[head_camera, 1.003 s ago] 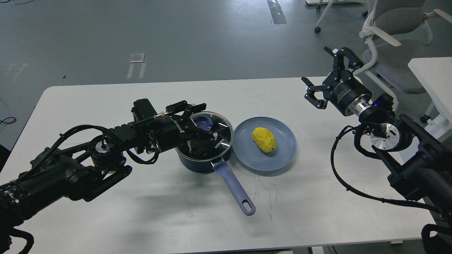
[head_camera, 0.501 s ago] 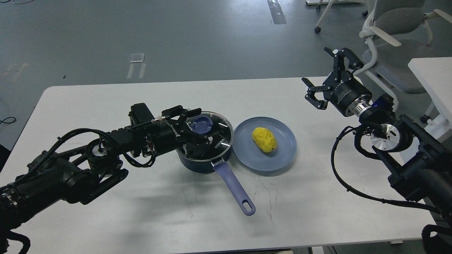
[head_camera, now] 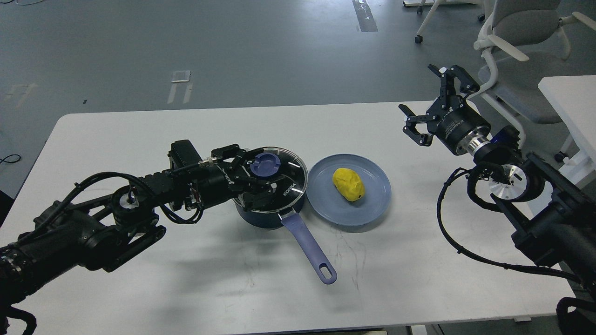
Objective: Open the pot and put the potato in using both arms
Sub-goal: 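Lift the glass lid off the pot with the left gripper, then lower the glass lid onto the table beside the pot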
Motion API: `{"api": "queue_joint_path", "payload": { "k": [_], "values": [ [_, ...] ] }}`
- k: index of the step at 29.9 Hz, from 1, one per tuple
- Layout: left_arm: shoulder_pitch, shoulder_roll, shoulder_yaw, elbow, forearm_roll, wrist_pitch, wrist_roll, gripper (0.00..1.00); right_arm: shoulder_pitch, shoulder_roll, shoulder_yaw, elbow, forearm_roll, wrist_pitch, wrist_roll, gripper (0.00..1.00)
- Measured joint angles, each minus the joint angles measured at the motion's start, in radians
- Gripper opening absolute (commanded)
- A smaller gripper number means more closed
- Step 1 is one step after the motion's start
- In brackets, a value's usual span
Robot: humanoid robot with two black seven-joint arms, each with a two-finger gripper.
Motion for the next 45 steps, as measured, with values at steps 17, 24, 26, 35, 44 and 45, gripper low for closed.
{"api": "queue_joint_path", "payload": {
  "k": [17, 24, 26, 35, 44, 45],
  "values": [
    [-0.019, 0.034, -0.001, -0.013, -0.069, -0.002, 0.000, 0.41, 0.000, 0.000, -0.001, -0.003, 0.000, 0.000, 0.000, 1.00],
    [-0.095, 0.157, -0.005, -0.131, -0.146, 0.002, 0.000, 0.41, 0.000, 0.000, -0.004, -0.002, -0.001, 0.000, 0.000, 1.00],
    [-0.101, 0.200, -0.005, -0.159, -0.150, 0.017, 0.000, 0.41, 0.000, 0.000, -0.006, -0.002, -0.001, 0.000, 0.000, 1.00],
    [-0.024, 0.399, 0.059, -0.167, -0.158, 0.196, 0.000, 0.41, 0.012, -0.002, -0.014, -0.001, -0.002, 0.000, 0.000, 1.00],
    [0.156, 0.402, 0.074, 0.014, -0.178, 0.213, 0.000, 0.42, 0.008, -0.003, -0.019, -0.001, -0.004, 0.000, 0.000, 1.00],
    [0.165, 0.391, 0.074, 0.032, -0.186, 0.213, 0.000, 0.42, 0.009, -0.002, -0.020, -0.001, -0.004, 0.000, 0.000, 1.00]
  ]
}}
